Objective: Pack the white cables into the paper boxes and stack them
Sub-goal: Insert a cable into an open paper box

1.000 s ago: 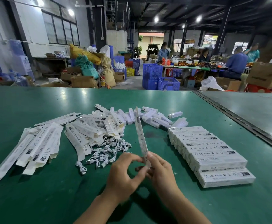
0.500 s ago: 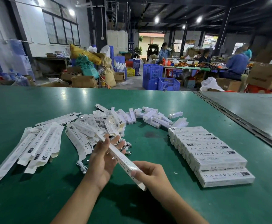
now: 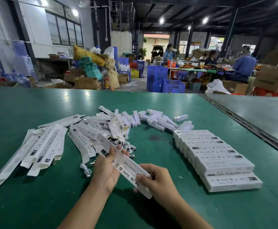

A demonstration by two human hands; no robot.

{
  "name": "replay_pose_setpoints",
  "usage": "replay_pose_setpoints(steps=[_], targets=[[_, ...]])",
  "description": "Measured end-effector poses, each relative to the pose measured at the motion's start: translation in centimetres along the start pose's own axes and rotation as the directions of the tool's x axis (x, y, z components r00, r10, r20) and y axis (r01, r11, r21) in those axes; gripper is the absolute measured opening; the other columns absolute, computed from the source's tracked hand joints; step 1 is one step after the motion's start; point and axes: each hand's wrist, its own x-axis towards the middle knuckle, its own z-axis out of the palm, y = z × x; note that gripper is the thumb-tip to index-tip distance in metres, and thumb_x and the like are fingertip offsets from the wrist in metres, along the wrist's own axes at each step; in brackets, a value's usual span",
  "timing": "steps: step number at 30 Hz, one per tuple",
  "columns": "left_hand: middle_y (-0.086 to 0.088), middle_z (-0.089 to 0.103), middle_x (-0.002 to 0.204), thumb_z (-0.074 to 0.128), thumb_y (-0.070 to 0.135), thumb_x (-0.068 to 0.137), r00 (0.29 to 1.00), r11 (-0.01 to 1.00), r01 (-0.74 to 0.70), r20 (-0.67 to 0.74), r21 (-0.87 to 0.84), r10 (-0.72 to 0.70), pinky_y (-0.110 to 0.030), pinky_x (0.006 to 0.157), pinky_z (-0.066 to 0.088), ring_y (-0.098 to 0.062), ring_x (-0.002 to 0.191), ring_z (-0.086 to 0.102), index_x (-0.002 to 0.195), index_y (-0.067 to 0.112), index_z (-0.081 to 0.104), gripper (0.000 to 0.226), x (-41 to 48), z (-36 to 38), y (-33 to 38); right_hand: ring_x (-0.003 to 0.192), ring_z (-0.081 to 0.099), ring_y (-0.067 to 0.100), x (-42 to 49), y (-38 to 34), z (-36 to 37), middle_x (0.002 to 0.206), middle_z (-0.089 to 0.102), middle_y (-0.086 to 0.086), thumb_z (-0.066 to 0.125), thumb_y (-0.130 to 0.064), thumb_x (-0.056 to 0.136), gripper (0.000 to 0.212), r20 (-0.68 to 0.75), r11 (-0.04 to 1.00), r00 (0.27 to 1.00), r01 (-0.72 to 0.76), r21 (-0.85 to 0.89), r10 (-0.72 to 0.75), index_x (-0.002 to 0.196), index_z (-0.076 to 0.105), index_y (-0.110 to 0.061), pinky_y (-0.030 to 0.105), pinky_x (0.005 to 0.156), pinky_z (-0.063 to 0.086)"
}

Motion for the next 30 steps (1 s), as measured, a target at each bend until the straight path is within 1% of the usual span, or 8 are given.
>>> replay_pose_setpoints(steps=[6,10,13,15,18,24,28,30], targets=[[-0.009,0.066,0.12,0.061,0.031,0.085,0.982,0.922,-0.186,0.043,0.34,0.182,-0.035,0.079,0.057,-0.02,0.107,0.068,0.145,0.023,0.035,0.066,-0.2,-0.2,-1.1,0.071,0.073,0.032,0.5,0.5,-0.3,0.085,0.074,0.013,0.074,-0.01,0.085,0.022,-0.193,0.996,0.981,0.042,0.079,-0.027,0.103,0.066,-0.021,0.035,0.062,0.057],[0.013,0.048,0.141,0.076,0.021,0.085,0.889,0.551,-0.455,0.319,0.699,0.33,-0.017,0.083,0.051,0.004,0.112,0.059,0.139,0.057,0.028,0.081,-1.0,-0.6,-2.9,0.072,0.074,0.03,1.0,0.5,-1.0,0.084,0.075,0.011,0.074,-0.019,0.084,0.031,-0.292,0.983,0.956,0.053,0.177,0.001,0.105,0.053,-0.012,0.04,0.072,0.053],[0.02,0.027,0.155,0.081,0.034,0.08,0.803,0.248,-0.593,0.538,0.766,0.257,-0.027,0.102,0.047,0.0,0.13,0.047,0.136,0.072,0.024,0.088,-1.4,-0.9,-3.7,0.067,0.068,0.027,0.9,0.8,-1.3,0.083,0.073,0.017,0.078,-0.031,0.078,0.032,-0.31,0.98,0.951,0.049,0.195,0.014,0.096,0.054,-0.019,0.038,0.064,0.048],[0.016,0.026,0.156,0.077,0.046,0.081,0.785,0.15,-0.616,0.586,0.774,0.2,-0.039,0.111,0.042,-0.01,0.139,0.039,0.136,0.075,0.02,0.084,-1.8,-0.7,-4.0,0.068,0.064,0.031,0.9,1.0,-1.4,0.085,0.072,0.022,0.078,-0.032,0.078,0.029,-0.322,0.981,0.947,0.047,0.19,0.017,0.091,0.055,-0.022,0.039,0.064,0.045],[0.012,0.035,0.144,0.075,0.049,0.081,0.786,0.11,-0.61,0.584,0.784,0.203,-0.034,0.111,0.04,-0.009,0.133,0.041,0.13,0.08,0.02,0.08,-1.8,-0.6,-4.2,0.073,0.068,0.035,1.1,1.0,-1.4,0.08,0.072,0.021,0.076,-0.028,0.08,0.033,-0.317,0.981,0.948,0.062,0.185,0.0,0.096,0.051,-0.012,0.038,0.067,0.045],[0.019,0.056,0.124,0.078,0.052,0.077,0.763,0.066,-0.639,0.622,0.766,0.174,-0.001,0.095,0.033,0.014,0.12,0.046,0.128,0.066,0.037,0.067,-1.4,-1.2,-4.1,0.076,0.074,0.031,0.7,0.6,-1.2,0.084,0.074,0.015,0.074,-0.029,0.082,0.035,-0.237,0.982,0.97,0.089,0.165,-0.049,0.094,0.049,-0.008,0.028,0.062,0.052],[0.017,0.061,0.118,0.075,0.059,0.074,0.773,0.128,-0.625,0.588,0.77,0.237,-0.004,0.094,0.035,0.009,0.115,0.052,0.128,0.064,0.041,0.064,-1.2,-1.3,-3.9,0.073,0.059,0.023,0.7,0.5,-1.4,0.083,0.068,0.012,0.056,-0.027,0.097,0.015,-0.185,0.984,0.982,0.077,0.162,-0.047,0.087,0.061,-0.018,0.032,0.066,0.047],[0.018,0.064,0.116,0.068,0.065,0.071,0.781,0.163,-0.614,0.565,0.772,0.268,-0.005,0.091,0.038,0.007,0.111,0.055,0.126,0.067,0.044,0.06,-1.1,-1.4,-3.7,0.072,0.059,0.018,0.7,0.4,-1.6,0.084,0.067,0.006,0.046,-0.009,0.1,0.028,-0.164,0.985,0.983,0.107,0.135,-0.085,0.085,0.067,-0.02,0.028,0.064,0.049]])
